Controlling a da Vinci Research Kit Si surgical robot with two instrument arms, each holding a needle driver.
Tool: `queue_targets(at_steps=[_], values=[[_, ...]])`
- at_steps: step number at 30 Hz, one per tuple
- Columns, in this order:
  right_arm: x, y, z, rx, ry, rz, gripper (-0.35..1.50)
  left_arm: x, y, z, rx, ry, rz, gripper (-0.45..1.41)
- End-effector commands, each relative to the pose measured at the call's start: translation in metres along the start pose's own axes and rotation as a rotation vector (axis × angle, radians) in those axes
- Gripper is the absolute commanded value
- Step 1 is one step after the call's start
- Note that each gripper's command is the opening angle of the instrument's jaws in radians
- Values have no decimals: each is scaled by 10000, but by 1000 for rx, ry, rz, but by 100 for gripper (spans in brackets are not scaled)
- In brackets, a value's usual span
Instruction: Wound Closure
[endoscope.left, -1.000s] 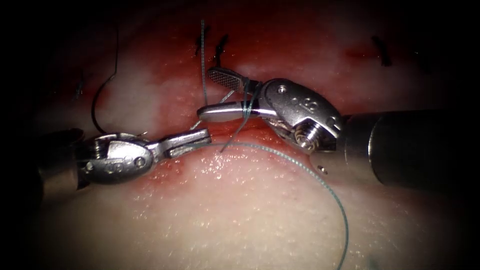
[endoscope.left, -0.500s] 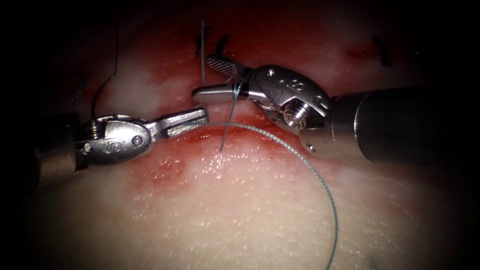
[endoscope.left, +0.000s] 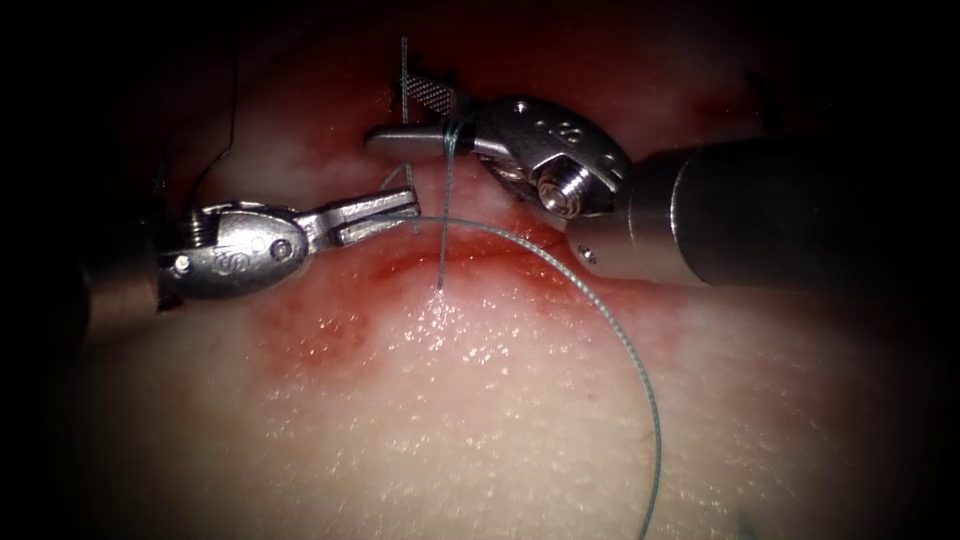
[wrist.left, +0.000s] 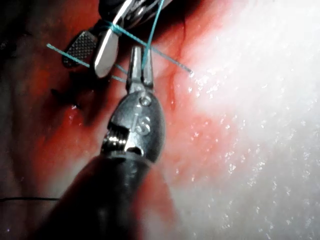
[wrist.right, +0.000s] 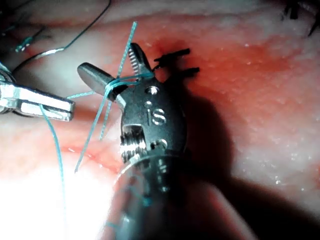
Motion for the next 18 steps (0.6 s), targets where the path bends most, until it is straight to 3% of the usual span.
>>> queue_targets(at_steps=[1, 7, 9, 10, 12, 18], values=[[-5, -4, 14, 7, 1, 6, 101, -6, -1, 7, 0, 1, 1, -45], [-5, -5, 17, 3, 2, 18, 94, -8, -3, 6, 1, 0, 2, -45], [-5, -6, 17, 4, 2, 18, 84, -8, -2, 6, 1, -1, 2, -45], [-6, -7, 16, 5, -2, 18, 56, -8, -1, 6, 2, -1, 3, -45], [-7, -9, 14, 8, 3, 18, -35, -9, 0, 6, 3, -2, 5, -45], [-16, -26, 9, 16, -37, 17, -35, -10, 2, 5, 7, -7, 6, -45]])
